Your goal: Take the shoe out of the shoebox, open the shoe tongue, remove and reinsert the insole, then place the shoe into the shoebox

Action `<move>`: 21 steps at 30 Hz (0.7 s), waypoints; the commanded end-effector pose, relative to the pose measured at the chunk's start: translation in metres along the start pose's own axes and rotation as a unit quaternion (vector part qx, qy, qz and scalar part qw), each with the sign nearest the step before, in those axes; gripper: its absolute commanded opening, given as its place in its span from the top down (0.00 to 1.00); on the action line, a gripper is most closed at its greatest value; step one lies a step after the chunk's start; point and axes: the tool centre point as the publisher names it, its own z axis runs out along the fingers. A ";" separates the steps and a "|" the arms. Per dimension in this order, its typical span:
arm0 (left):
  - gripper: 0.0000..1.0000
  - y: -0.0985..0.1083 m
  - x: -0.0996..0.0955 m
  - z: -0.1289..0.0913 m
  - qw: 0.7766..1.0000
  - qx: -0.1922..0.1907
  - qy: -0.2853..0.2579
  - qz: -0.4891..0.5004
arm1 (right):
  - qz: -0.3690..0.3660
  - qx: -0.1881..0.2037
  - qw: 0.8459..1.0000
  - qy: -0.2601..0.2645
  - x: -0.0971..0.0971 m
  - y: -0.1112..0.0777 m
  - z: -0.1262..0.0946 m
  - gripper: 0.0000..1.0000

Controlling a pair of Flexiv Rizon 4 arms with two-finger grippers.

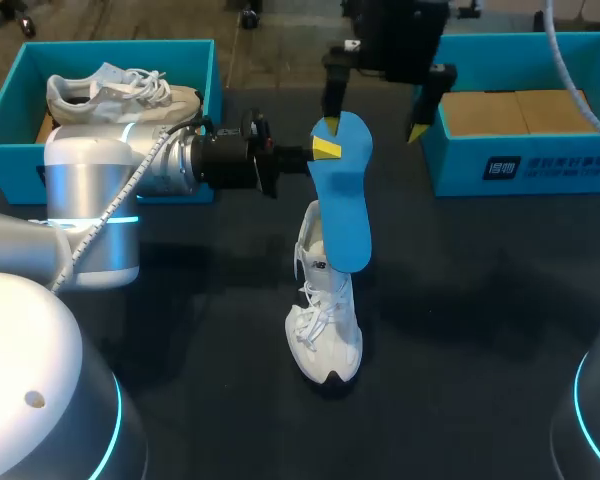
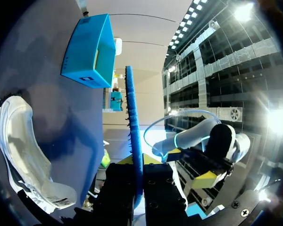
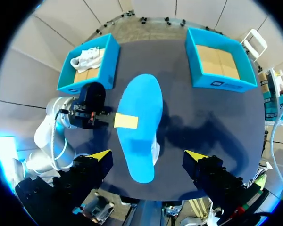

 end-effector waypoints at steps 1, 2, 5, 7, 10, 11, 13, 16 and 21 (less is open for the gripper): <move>1.00 0.000 -0.001 0.000 1.000 0.001 0.001 0.000 | 0.005 0.011 0.990 0.140 -0.015 0.005 0.008 0.00; 1.00 0.000 -0.001 0.000 1.000 0.001 0.001 0.000 | 0.008 0.005 0.989 0.149 -0.016 0.005 0.009 0.00; 1.00 0.000 -0.001 0.000 1.000 0.001 0.001 0.000 | 0.014 -0.010 0.985 0.174 -0.023 0.003 0.009 0.00; 1.00 0.000 -0.001 0.000 1.000 0.001 0.001 0.000 | 0.017 -0.022 0.981 0.191 -0.027 0.003 0.009 0.00; 1.00 0.000 -0.001 0.000 1.000 0.001 0.001 0.000 | 0.013 -0.043 0.976 0.215 -0.031 0.003 0.008 0.00; 1.00 0.000 -0.001 0.000 1.000 0.001 0.001 0.000 | 0.011 -0.053 0.972 0.230 -0.033 0.003 0.008 0.00; 1.00 0.000 -0.001 0.000 1.000 0.001 0.001 0.000 | 0.007 -0.061 0.966 0.253 -0.037 0.003 0.008 0.00; 1.00 0.000 -0.001 0.000 1.000 0.001 0.001 0.000 | 0.028 -0.006 0.974 0.223 -0.042 0.003 0.011 0.00; 1.00 0.000 -0.001 0.000 1.000 0.001 0.001 0.000 | 0.028 -0.006 0.974 0.223 -0.042 0.003 0.011 0.00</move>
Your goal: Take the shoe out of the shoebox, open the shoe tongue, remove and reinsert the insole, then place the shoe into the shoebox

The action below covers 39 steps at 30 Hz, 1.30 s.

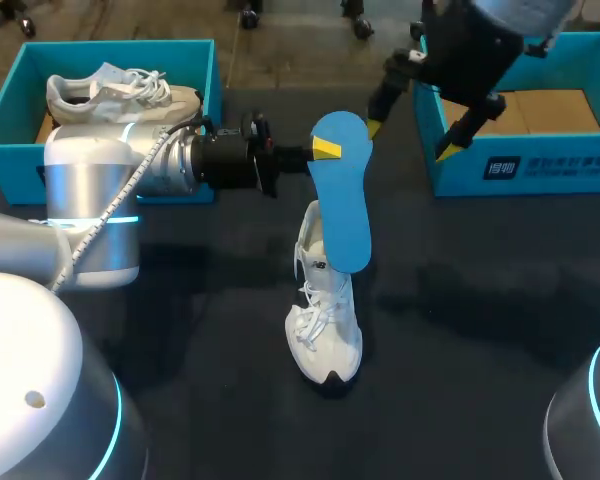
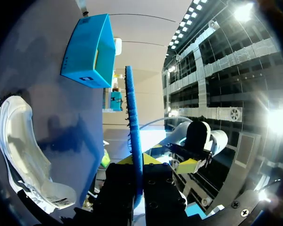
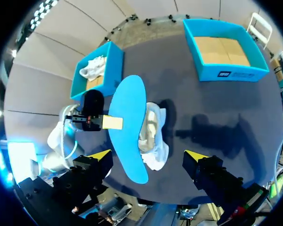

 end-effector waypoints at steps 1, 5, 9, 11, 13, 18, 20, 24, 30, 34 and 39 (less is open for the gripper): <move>1.00 0.000 -0.001 0.000 1.000 0.001 0.001 0.000 | -0.001 0.009 0.994 0.104 -0.004 0.006 0.003 0.00; 1.00 0.000 -0.001 0.000 1.000 0.001 0.001 0.000 | -0.001 0.009 0.994 0.104 -0.004 0.006 0.003 0.00; 1.00 0.000 -0.001 0.000 1.000 0.001 0.001 0.000 | 0.000 -0.004 0.992 0.128 -0.005 0.006 0.004 0.00; 1.00 0.000 -0.001 0.000 1.000 0.001 0.001 0.000 | -0.001 -0.015 0.989 0.145 -0.007 0.006 0.005 0.00; 1.00 0.000 -0.001 0.000 1.000 0.001 0.001 0.000 | 0.000 -0.022 0.987 0.158 -0.008 0.005 0.006 0.00; 1.00 0.000 -0.001 0.000 1.000 0.001 0.001 0.000 | 0.002 -0.041 0.978 0.207 -0.010 0.006 0.011 0.00; 1.00 0.000 -0.001 0.000 1.000 0.001 0.001 0.000 | 0.001 -0.041 0.975 0.219 -0.013 0.007 0.013 0.00; 1.00 0.000 -0.001 0.000 1.000 0.001 0.001 0.000 | -0.002 -0.038 0.970 0.239 -0.015 0.008 0.016 0.00; 1.00 0.000 -0.001 0.000 1.000 0.001 0.001 0.000 | -0.007 -0.030 0.964 0.265 -0.017 0.008 0.018 0.00; 1.00 0.000 -0.001 0.000 1.000 0.001 0.001 0.000 | -0.009 -0.028 0.960 0.279 -0.019 0.008 0.018 0.00; 1.00 0.000 -0.001 0.000 1.000 0.001 0.001 0.000 | -0.008 -0.026 0.954 0.297 -0.023 0.009 0.022 0.00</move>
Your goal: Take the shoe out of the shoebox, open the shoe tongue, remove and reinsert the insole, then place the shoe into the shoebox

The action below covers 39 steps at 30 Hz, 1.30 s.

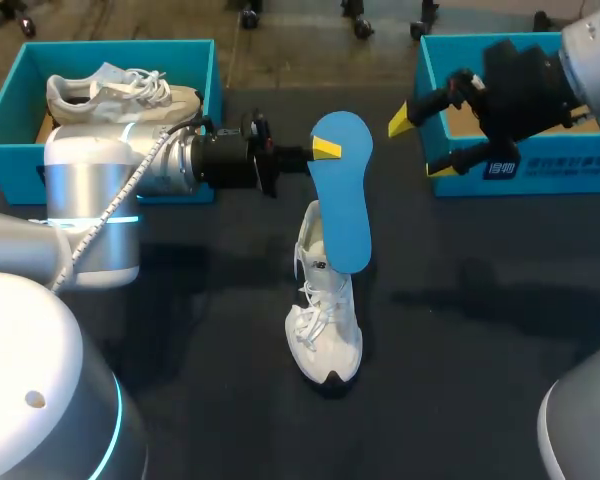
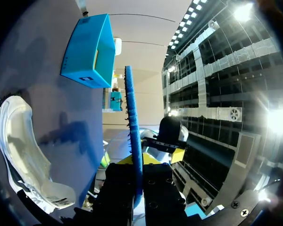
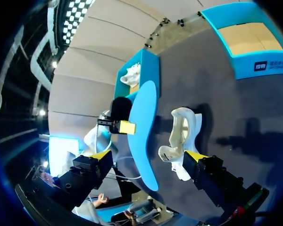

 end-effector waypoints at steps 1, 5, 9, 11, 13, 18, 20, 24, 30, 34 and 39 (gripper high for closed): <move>1.00 0.000 -0.001 0.001 1.000 0.001 0.001 0.000 | 0.002 0.000 0.999 0.046 -0.008 -0.001 0.003 0.00; 1.00 0.000 -0.001 0.001 1.000 0.001 0.001 0.000 | 0.003 -0.001 0.998 0.068 -0.011 -0.001 0.005 0.00; 1.00 0.000 -0.001 0.001 1.000 0.001 0.001 0.000 | 0.006 0.001 0.995 0.097 -0.016 -0.001 0.008 0.00; 1.00 0.000 -0.001 0.001 1.000 0.001 0.001 0.000 | 0.009 -0.002 0.995 0.104 -0.018 -0.002 0.010 0.00; 1.00 0.000 -0.001 0.001 1.000 0.001 0.001 0.000 | 0.008 -0.005 0.993 0.114 -0.020 -0.002 0.010 0.00; 1.00 0.000 -0.001 0.001 1.000 0.001 0.001 0.000 | 0.004 -0.003 0.991 0.132 -0.025 -0.003 0.014 0.00; 1.00 0.000 -0.001 0.001 1.000 0.001 0.001 0.000 | 0.004 0.001 0.991 0.135 -0.027 -0.003 0.017 0.00; 1.00 0.000 -0.001 0.001 1.000 0.001 0.001 0.000 | 0.007 0.001 0.989 0.151 -0.030 -0.003 0.020 0.00; 1.00 -0.001 0.000 -0.005 0.999 -0.016 -0.004 0.030 | 0.005 -0.006 0.985 0.174 -0.032 -0.003 0.022 0.00; 1.00 -0.001 0.001 -0.012 0.997 -0.041 -0.006 0.064 | 0.003 -0.006 0.982 0.186 -0.033 -0.003 0.022 0.00; 1.00 -0.005 0.005 -0.019 0.994 -0.052 0.002 0.100 | -0.001 -0.008 0.977 0.211 -0.034 -0.003 0.020 0.00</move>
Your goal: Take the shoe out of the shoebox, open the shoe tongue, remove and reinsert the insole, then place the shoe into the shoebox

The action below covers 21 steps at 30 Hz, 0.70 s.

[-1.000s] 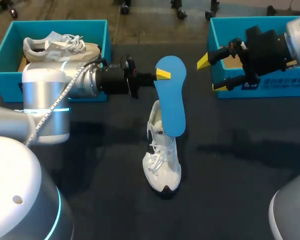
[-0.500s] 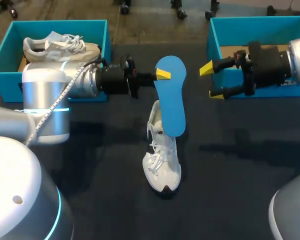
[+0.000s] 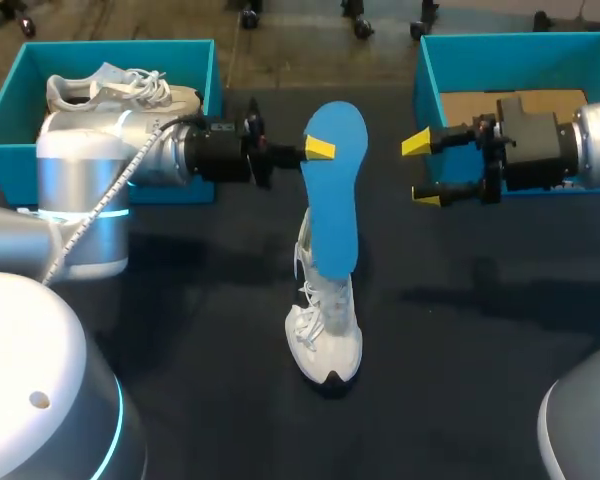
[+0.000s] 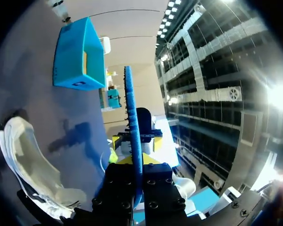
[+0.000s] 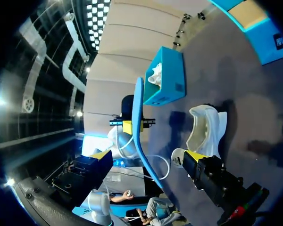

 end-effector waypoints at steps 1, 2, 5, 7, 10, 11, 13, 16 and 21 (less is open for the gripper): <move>1.00 -0.006 0.001 -0.009 1.000 -0.014 0.013 0.019 | -0.003 0.000 1.000 0.016 -0.005 -0.001 -0.001 0.00; 1.00 -0.007 0.003 -0.010 1.000 -0.010 0.015 0.022 | -0.006 0.000 1.000 0.023 -0.005 -0.001 -0.001 0.00; 1.00 -0.010 0.006 -0.011 0.999 -0.001 0.019 0.045 | -0.009 0.002 0.999 0.034 -0.004 -0.001 -0.002 0.00; 1.00 -0.011 0.007 -0.012 0.997 -0.005 0.015 0.072 | -0.004 -0.007 0.999 0.032 -0.004 -0.001 -0.003 0.00; 1.00 -0.011 0.010 -0.014 0.994 -0.011 0.006 0.111 | -0.004 -0.011 0.999 0.037 -0.004 -0.001 -0.003 0.00; 1.00 -0.011 0.011 -0.014 0.993 -0.011 0.006 0.117 | -0.004 -0.011 0.999 0.037 -0.004 -0.001 -0.003 0.00; 1.00 -0.013 0.013 -0.015 0.989 -0.016 -0.002 0.149 | -0.004 -0.011 0.999 0.037 -0.004 -0.001 -0.003 0.00; 1.00 -0.015 0.016 -0.018 0.979 -0.011 -0.010 0.201 | -0.004 -0.011 0.999 0.037 -0.004 -0.001 -0.003 0.00; 1.00 -0.019 0.017 -0.021 0.952 -0.011 -0.023 0.306 | -0.004 -0.011 0.999 0.037 -0.004 -0.001 -0.003 0.00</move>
